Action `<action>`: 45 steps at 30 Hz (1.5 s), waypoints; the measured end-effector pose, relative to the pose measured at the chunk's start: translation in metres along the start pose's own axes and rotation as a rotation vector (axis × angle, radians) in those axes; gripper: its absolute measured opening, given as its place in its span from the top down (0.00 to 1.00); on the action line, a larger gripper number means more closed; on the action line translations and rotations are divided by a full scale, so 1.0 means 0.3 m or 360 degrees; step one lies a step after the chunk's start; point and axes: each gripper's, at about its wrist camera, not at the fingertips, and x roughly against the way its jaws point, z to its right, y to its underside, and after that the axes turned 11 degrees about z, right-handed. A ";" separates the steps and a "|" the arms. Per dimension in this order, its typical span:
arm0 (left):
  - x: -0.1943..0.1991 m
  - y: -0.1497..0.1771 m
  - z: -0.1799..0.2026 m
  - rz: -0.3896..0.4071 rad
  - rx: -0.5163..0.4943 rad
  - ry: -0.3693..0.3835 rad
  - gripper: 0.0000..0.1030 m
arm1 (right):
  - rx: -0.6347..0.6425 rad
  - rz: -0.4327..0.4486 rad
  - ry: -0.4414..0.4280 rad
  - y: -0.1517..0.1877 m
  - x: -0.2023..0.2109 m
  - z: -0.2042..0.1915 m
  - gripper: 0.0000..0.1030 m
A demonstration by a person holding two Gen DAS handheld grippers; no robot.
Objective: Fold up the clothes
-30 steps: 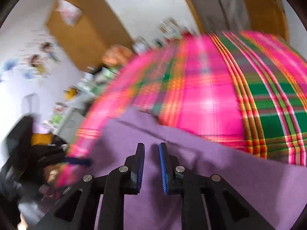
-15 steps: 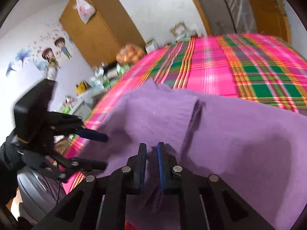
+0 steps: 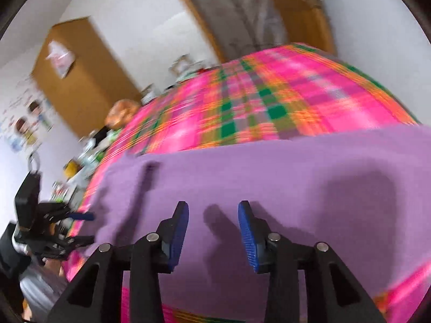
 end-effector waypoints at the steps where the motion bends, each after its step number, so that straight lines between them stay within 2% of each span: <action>1: 0.001 0.001 -0.001 0.0001 0.0001 -0.0001 0.47 | -0.0076 0.0015 0.0033 -0.012 0.015 0.063 0.62; 5: -0.007 -0.005 0.002 -0.0003 0.0001 -0.0014 0.47 | -0.0371 0.0118 0.0072 -0.068 0.083 0.314 0.68; 10: -0.009 -0.005 0.010 -0.0005 0.0012 -0.0025 0.47 | -0.0661 0.0361 0.0372 -0.148 0.215 0.567 0.67; 12: -0.013 -0.008 0.012 -0.0010 0.0020 -0.0025 0.47 | -0.0767 0.0468 0.0481 -0.174 0.272 0.652 0.60; 14: -0.018 -0.013 0.015 -0.0013 0.0020 -0.0021 0.47 | -0.0751 0.0523 0.0419 -0.178 0.302 0.646 0.59; 17: -0.027 -0.024 0.020 -0.0013 0.0018 -0.0011 0.47 | -0.0697 0.0378 0.0389 -0.172 0.254 0.643 0.59; 18: -0.030 -0.027 0.021 -0.0013 0.0017 -0.0009 0.47 | -0.0705 0.0346 0.0392 -0.165 0.241 0.652 0.66; 20: -0.031 -0.028 0.023 -0.0013 0.0017 -0.0009 0.47 | -0.0833 0.0411 0.0385 -0.150 0.264 0.689 0.67; 22: -0.033 -0.028 0.020 -0.0014 0.0023 -0.0005 0.47 | -0.0972 0.0493 0.0446 -0.130 0.317 0.732 0.64; 23: -0.035 -0.028 0.018 -0.0014 0.0027 0.0000 0.47 | -0.1025 0.0529 0.0488 -0.118 0.348 0.750 0.55; 24: -0.038 -0.029 0.016 -0.0014 0.0032 0.0005 0.47 | -0.1060 0.0548 0.0510 -0.105 0.373 0.762 0.52; 28: -0.047 -0.038 0.013 -0.0015 0.0033 0.0012 0.47 | -0.1289 0.0522 0.0379 -0.042 0.445 0.829 0.51; 33: -0.054 -0.047 0.011 -0.0019 0.0039 0.0013 0.47 | -0.1434 0.0438 0.0368 0.051 0.485 0.880 0.48; 38: -0.055 -0.047 0.017 -0.0019 0.0045 0.0002 0.47 | -0.1618 0.0231 0.0275 0.121 0.433 0.941 0.48; 45: -0.059 -0.051 0.026 -0.0025 0.0064 -0.0016 0.47 | -0.1983 0.0251 0.0003 0.193 0.351 1.028 0.48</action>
